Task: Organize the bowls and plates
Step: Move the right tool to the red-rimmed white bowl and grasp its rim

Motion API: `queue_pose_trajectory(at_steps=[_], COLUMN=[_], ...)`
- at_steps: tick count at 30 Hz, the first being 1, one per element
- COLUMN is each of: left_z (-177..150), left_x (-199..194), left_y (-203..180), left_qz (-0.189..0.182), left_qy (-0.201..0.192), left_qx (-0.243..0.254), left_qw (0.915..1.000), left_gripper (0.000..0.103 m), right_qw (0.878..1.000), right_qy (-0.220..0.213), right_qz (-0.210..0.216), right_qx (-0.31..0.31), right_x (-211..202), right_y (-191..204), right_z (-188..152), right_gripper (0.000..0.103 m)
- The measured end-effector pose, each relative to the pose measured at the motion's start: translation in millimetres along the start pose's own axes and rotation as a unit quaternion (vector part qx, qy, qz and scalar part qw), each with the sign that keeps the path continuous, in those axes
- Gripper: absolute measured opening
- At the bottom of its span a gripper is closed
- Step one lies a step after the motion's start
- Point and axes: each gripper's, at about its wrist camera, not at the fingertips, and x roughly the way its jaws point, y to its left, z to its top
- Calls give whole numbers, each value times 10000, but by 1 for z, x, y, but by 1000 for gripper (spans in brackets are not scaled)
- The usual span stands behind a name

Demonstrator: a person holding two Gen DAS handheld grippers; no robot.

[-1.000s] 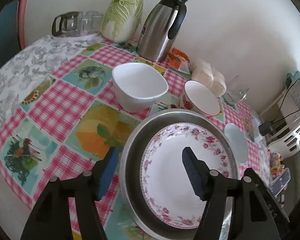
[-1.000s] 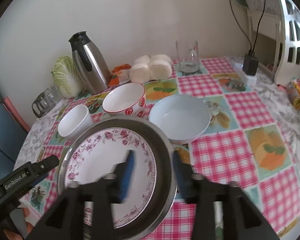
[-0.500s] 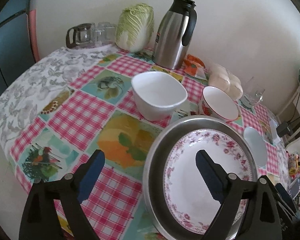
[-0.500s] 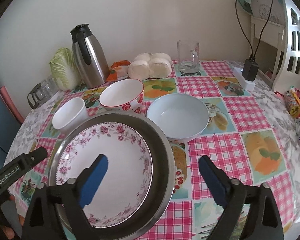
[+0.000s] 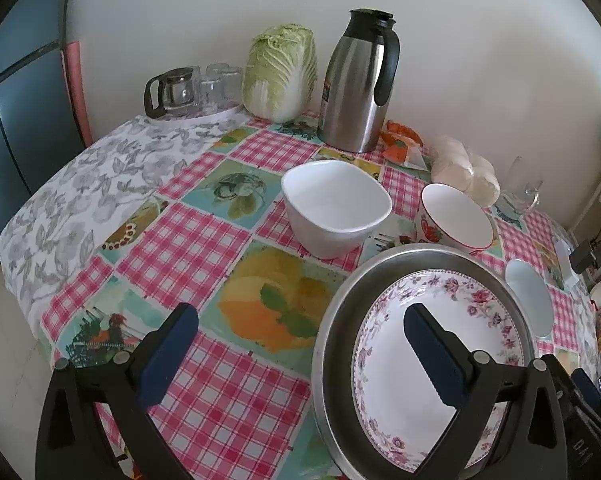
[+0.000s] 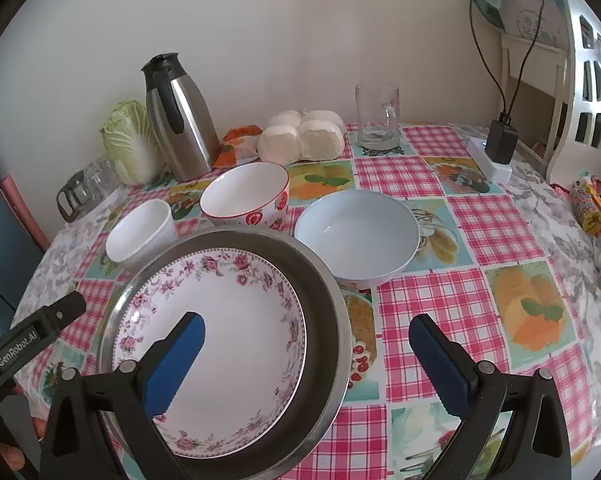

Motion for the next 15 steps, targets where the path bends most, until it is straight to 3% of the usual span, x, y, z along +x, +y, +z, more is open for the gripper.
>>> queue_pose_trajectory(at_steps=[7,15], left_z=[6,31], left_x=[1,16], left_y=[6,6], left_qz=[-158,-654], left_qy=[-139,-86], left_qx=[-34,-125], left_qw=[9998,9977], left_gripper=[103,103], right_qw=[9997,9987], right_qy=[-44,-93], right_qz=[77,290], right_qx=[220,403], right_x=[1,5], right_y=[-10,-17], right_z=[-2,4], right_gripper=[103,103])
